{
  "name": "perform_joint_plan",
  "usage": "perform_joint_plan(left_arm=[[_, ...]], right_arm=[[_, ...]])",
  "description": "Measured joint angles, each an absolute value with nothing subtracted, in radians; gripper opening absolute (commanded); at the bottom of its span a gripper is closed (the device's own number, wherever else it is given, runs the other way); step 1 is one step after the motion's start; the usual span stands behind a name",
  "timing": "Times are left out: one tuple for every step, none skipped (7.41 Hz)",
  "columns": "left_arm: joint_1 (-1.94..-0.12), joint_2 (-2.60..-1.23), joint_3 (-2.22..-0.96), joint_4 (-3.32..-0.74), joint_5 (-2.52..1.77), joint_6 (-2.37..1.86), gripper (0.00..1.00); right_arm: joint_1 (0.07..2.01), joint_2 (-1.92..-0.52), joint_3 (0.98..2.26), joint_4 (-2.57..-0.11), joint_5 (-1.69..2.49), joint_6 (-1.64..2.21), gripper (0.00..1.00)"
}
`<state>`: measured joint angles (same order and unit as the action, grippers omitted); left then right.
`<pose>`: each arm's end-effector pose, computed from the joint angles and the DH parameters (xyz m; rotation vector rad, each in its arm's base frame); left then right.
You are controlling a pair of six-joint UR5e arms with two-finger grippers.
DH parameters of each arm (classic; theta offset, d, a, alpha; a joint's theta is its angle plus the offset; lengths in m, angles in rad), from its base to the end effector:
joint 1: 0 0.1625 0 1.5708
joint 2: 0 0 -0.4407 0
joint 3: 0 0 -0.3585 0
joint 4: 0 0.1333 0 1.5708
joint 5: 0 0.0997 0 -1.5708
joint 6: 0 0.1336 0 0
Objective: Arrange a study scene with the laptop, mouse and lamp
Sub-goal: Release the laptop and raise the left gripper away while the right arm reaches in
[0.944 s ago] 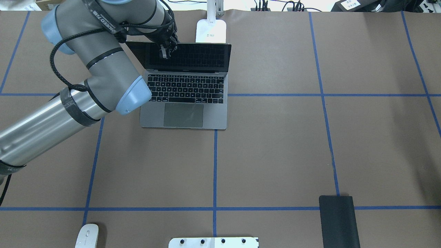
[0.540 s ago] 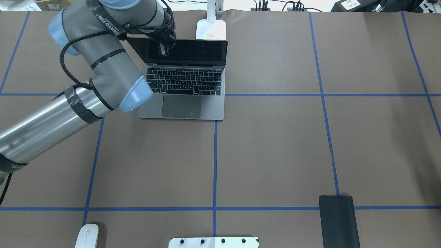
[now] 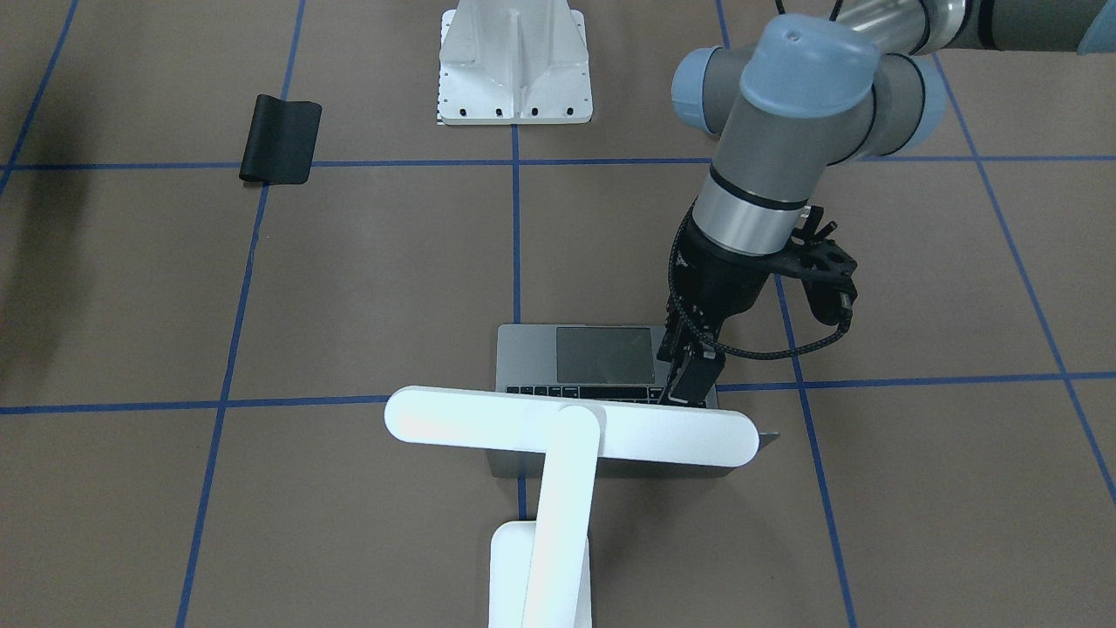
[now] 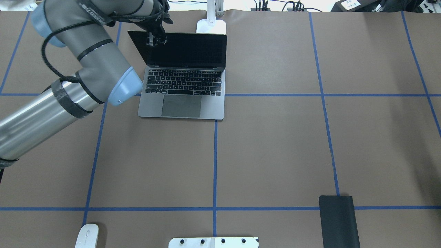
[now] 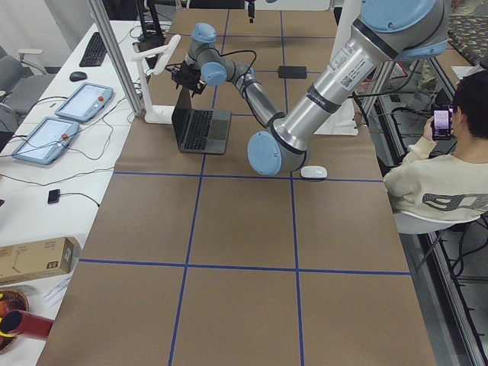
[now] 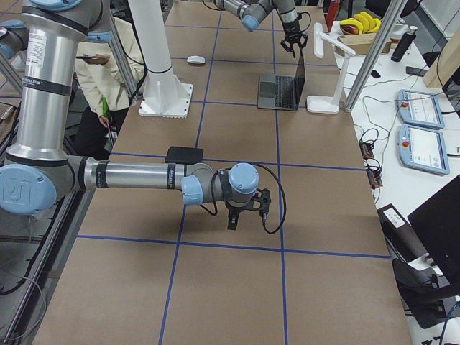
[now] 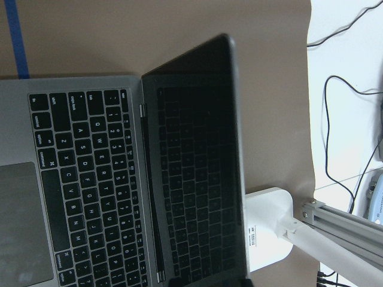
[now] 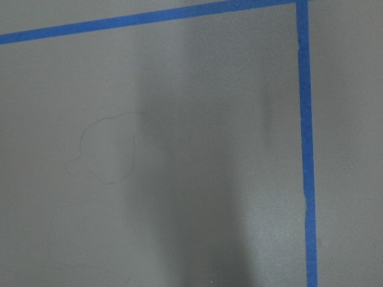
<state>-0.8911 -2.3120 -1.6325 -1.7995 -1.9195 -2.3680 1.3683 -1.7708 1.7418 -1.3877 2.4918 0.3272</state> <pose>0.3753 -0.6038 0.2086 -0.2926 1.1260 -1.3345 -0.0504 -0.3793 0.6694 -0.1025 -0.9244 0.0446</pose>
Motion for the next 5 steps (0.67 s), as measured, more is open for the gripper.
perform_joint_plan(left_arm=[[-0.906, -2.251, -1.723, -1.764, -1.961, -2.285, 1.00], [-0.916, -2.199, -1.802, -1.716, -1.997, -2.188, 1.00], [-0.920, -2.154, -1.878, -1.653, -2.021, -2.065, 1.00], [-0.922, -2.107, -1.945, -1.599, -2.039, -1.936, 1.00], [-0.922, -2.064, -1.992, -1.570, -2.049, -1.817, 1.00]], right_arm=[[1.367, -1.771, 1.739, -1.381, 2.495, 0.334, 1.00], [1.364, -1.768, 1.733, -1.371, 2.497, 0.336, 1.00], [1.359, -1.766, 1.728, -1.366, 2.498, 0.337, 1.00], [1.350, -1.762, 1.725, -1.366, 2.500, 0.341, 1.00], [1.331, -1.759, 1.725, -1.367, 2.502, 0.365, 1.00]])
